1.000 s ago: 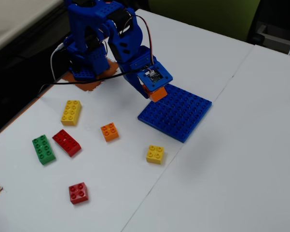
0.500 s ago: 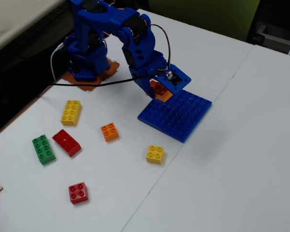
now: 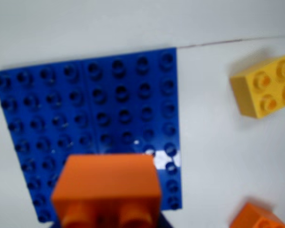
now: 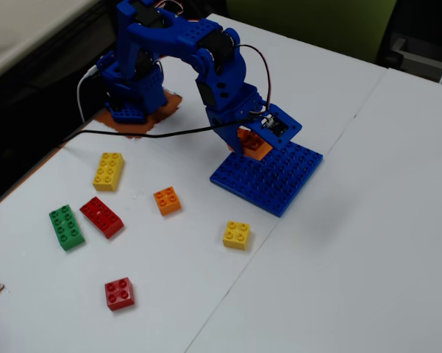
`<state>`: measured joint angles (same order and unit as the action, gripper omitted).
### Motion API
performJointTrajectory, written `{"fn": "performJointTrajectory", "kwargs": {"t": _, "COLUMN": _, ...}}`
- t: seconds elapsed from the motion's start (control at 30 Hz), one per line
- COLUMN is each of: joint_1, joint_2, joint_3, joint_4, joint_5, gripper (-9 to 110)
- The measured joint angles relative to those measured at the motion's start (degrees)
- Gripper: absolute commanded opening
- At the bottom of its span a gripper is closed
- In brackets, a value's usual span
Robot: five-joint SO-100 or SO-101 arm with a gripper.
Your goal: Pick up the 2x4 orange block and go up the 8x8 blue block.
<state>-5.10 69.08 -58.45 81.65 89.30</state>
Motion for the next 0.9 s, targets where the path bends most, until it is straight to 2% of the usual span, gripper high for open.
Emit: {"fn": "performJointTrajectory", "kwargs": {"t": 0.9, "joint_1": 2.7, "joint_2": -1.0, "joint_3": 1.5, "joint_4": 1.1, "joint_5": 1.3, "gripper": 0}}
